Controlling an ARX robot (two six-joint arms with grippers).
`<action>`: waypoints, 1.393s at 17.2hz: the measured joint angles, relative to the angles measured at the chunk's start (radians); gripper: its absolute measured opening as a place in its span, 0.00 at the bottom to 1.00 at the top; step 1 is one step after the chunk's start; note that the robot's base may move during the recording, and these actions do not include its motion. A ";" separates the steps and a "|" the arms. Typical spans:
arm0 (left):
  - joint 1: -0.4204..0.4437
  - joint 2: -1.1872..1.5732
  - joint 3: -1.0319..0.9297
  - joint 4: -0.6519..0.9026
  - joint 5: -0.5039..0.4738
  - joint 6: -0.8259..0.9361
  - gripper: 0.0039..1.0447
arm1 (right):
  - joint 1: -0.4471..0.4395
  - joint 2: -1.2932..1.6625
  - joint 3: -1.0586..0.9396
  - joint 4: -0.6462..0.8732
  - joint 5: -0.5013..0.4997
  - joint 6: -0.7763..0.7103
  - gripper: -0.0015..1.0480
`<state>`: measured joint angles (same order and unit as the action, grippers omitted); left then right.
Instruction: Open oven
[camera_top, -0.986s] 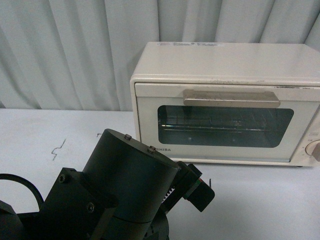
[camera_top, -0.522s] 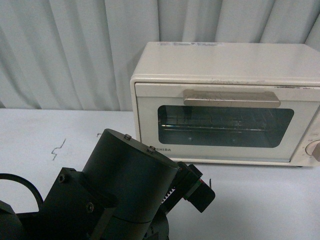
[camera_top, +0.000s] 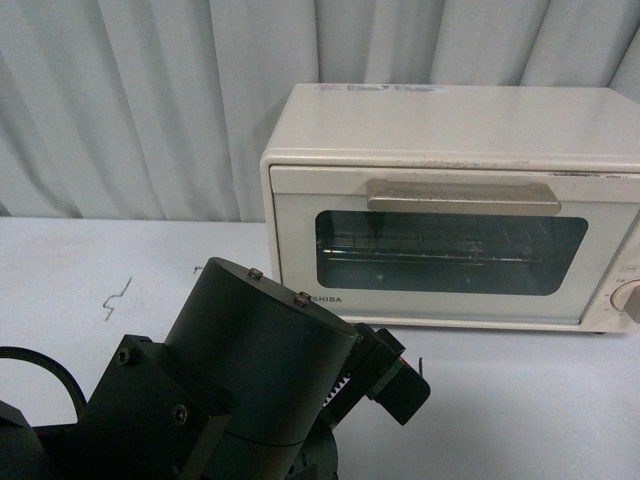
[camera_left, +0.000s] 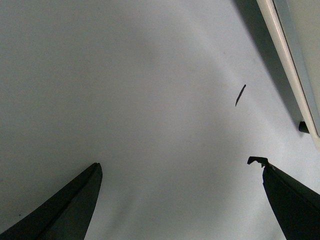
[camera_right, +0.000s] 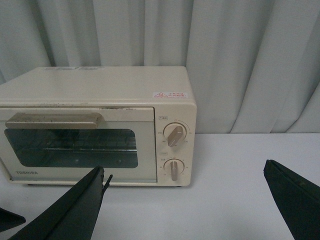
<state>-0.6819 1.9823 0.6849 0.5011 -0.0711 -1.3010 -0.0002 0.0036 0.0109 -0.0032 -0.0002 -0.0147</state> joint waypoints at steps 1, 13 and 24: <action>0.000 0.000 0.000 0.000 0.000 0.000 0.94 | 0.035 0.023 0.016 -0.057 0.104 -0.002 0.94; 0.002 -0.003 -0.002 -0.002 0.002 0.000 0.94 | 0.165 1.291 0.632 0.607 0.342 -0.389 0.94; 0.002 -0.003 -0.002 -0.002 0.003 0.000 0.94 | 0.323 1.566 0.743 0.618 0.051 -1.382 0.02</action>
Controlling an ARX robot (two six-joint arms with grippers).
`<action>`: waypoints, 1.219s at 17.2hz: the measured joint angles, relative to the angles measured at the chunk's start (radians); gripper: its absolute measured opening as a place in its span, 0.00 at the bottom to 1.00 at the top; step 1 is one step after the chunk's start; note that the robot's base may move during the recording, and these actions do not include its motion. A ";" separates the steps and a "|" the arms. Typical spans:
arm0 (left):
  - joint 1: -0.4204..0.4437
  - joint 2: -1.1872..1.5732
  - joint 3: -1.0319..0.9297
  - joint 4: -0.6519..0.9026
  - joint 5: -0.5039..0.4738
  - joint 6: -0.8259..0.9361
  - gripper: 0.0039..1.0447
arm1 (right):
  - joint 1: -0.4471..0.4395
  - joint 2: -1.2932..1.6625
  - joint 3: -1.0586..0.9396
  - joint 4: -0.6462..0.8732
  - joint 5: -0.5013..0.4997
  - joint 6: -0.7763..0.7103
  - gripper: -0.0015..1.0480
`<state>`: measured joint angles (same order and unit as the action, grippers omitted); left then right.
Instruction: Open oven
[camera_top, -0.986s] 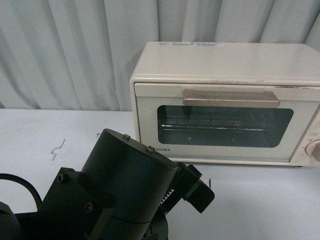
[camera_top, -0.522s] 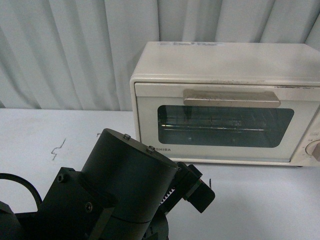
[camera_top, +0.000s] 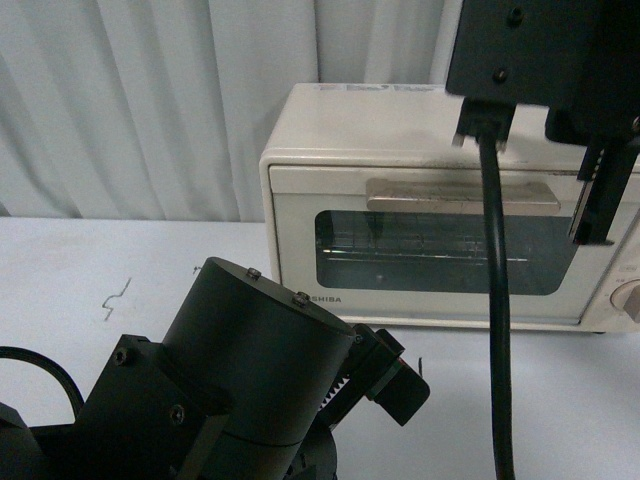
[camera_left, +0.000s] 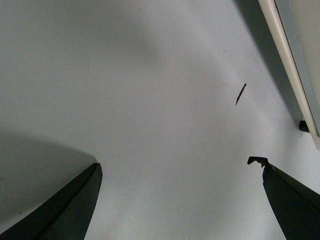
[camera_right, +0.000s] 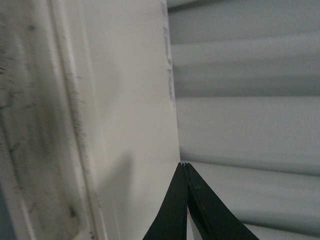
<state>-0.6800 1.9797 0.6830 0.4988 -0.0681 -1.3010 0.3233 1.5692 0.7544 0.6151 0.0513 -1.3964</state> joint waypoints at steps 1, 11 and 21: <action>0.000 0.000 0.000 0.000 0.000 0.000 0.94 | 0.013 0.000 -0.010 -0.019 -0.006 -0.021 0.02; 0.000 0.000 0.000 0.000 0.000 0.000 0.94 | 0.047 0.014 -0.059 -0.102 -0.034 -0.034 0.02; 0.000 0.000 0.000 0.000 0.000 0.000 0.94 | -0.027 0.035 -0.048 -0.132 -0.060 -0.010 0.02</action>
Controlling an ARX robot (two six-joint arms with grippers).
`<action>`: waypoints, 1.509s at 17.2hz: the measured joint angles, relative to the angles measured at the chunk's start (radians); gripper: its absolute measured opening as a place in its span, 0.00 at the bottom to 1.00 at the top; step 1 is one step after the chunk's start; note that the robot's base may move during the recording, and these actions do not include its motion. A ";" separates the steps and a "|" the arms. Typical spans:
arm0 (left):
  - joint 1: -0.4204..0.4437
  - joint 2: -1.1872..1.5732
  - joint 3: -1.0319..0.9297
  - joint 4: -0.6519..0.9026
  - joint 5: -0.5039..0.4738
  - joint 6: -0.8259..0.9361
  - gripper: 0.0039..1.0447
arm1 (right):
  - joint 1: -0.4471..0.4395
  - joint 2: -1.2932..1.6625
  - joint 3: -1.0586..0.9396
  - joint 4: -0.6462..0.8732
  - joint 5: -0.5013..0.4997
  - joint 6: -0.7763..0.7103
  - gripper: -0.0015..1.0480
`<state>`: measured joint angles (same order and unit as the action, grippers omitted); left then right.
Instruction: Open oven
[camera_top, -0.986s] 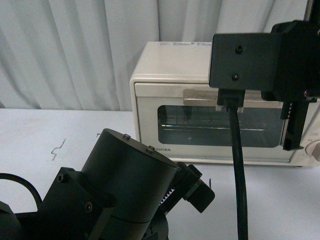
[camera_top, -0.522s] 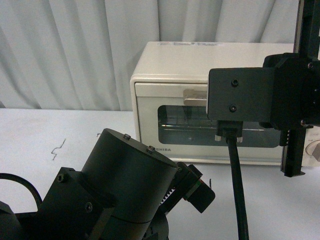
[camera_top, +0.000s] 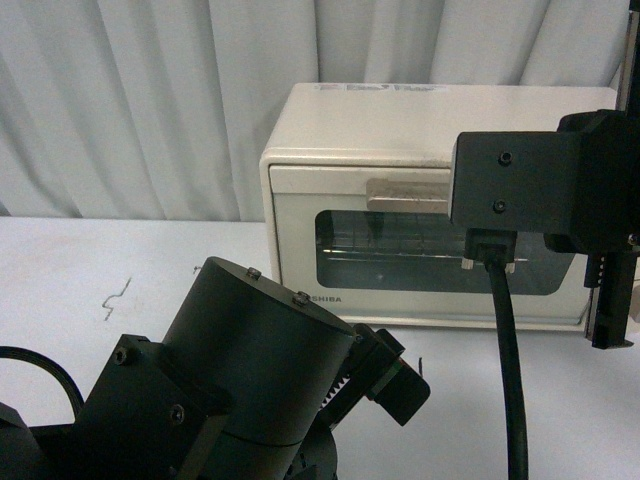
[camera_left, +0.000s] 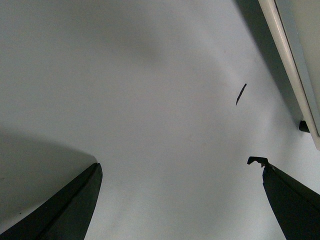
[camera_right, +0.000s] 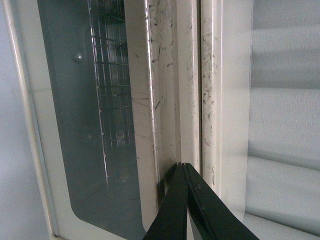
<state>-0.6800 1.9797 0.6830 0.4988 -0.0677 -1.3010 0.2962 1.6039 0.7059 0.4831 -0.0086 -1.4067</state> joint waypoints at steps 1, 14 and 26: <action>0.000 0.000 0.000 0.000 0.000 0.000 0.94 | -0.003 0.000 0.000 -0.004 0.000 0.006 0.02; 0.000 0.000 0.000 0.000 0.000 0.000 0.94 | -0.010 -0.044 -0.025 -0.091 -0.041 0.162 0.02; 0.000 0.000 -0.001 0.000 0.000 0.000 0.94 | 0.051 -0.253 -0.021 -0.446 -0.190 0.498 0.02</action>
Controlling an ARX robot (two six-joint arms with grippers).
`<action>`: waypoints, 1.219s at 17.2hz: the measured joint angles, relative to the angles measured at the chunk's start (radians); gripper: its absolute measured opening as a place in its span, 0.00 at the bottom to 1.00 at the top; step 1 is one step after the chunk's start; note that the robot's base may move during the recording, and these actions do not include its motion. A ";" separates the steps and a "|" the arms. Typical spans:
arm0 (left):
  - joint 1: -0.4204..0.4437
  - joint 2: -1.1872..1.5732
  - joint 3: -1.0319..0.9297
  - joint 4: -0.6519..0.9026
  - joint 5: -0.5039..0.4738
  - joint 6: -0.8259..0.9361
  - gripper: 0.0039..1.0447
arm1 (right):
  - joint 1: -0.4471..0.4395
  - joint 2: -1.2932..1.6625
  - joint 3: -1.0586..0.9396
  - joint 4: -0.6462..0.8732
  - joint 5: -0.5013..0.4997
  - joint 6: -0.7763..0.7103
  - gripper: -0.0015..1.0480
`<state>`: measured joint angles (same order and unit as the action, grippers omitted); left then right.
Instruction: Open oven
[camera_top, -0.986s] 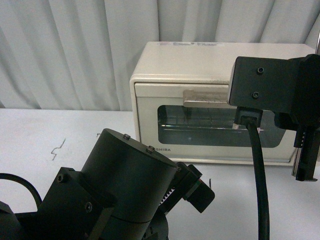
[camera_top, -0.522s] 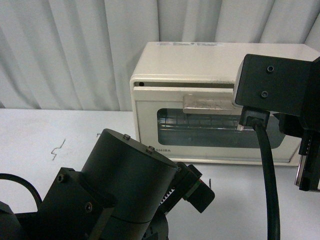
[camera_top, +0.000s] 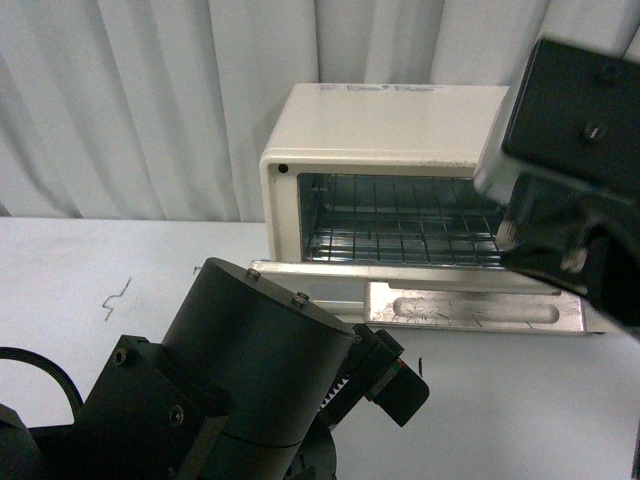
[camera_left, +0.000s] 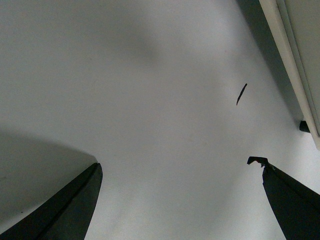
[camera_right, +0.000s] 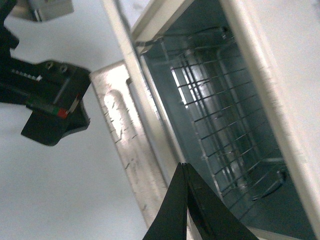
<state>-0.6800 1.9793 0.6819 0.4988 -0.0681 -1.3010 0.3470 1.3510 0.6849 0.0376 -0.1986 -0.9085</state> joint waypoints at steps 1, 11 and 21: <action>0.000 0.000 0.000 0.000 -0.001 0.000 0.94 | 0.000 -0.018 0.010 -0.007 -0.004 0.004 0.02; 0.000 0.000 0.000 0.000 0.000 0.000 0.94 | -0.027 -0.143 0.101 -0.014 0.015 0.052 0.26; 0.000 0.000 0.000 0.000 0.000 0.000 0.94 | -0.033 -0.144 0.109 -0.016 0.021 0.071 0.94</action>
<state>-0.6800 1.9793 0.6815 0.4988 -0.0681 -1.3010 0.3138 1.2068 0.7937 0.0216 -0.1776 -0.8375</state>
